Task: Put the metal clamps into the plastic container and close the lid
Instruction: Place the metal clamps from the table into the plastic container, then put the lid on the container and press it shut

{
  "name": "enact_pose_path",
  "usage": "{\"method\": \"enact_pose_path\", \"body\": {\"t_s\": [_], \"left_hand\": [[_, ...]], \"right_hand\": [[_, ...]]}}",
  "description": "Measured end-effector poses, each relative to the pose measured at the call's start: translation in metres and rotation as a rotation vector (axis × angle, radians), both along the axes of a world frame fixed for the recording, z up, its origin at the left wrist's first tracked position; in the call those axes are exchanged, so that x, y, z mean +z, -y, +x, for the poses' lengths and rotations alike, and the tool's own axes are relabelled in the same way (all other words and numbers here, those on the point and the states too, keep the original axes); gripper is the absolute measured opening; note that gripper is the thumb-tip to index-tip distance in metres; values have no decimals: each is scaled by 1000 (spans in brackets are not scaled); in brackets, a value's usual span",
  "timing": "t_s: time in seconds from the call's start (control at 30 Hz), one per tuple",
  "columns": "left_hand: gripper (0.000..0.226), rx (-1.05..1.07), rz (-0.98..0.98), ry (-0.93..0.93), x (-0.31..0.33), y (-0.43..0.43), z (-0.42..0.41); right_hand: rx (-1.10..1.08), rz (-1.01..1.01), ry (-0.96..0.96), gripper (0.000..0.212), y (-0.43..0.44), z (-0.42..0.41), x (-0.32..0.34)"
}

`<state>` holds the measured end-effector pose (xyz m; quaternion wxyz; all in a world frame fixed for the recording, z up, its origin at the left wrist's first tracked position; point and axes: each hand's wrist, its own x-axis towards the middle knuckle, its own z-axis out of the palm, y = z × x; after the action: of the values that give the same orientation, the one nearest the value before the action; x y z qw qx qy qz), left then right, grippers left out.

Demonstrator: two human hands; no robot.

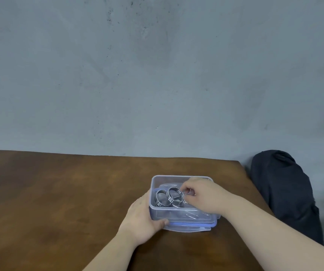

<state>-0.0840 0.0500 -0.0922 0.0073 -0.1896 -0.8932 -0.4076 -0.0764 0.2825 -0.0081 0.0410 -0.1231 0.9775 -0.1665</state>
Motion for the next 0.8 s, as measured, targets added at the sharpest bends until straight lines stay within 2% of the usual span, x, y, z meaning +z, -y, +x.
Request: {"method": "enact_pose_path", "body": {"t_s": [0.03,0.1,0.23,0.37,0.43,0.7,0.8], "left_hand": [[82,8,-3,1,-1,0,0],[87,10,-31,-11,-5,2,-2],[99,5,-88,-45,-13,3,0],[118,24,-231,-41,-15,5,5],[118,22,-302,-37,-16,6,10],[79,-48,-389,-127,-13,8,26],[46,-121,-417,-204,-16,5,29]], "right_hand": [[9,-22,-4,18,0,9,1],[35,-4,8,32,1,26,2],[82,252,-36,35,5,46,-3],[23,238,-120,29,8,54,-11],[13,211,-147,27,8,58,-14],[-7,179,-201,29,1,73,1],[-16,196,-243,31,-5,78,10]]}}
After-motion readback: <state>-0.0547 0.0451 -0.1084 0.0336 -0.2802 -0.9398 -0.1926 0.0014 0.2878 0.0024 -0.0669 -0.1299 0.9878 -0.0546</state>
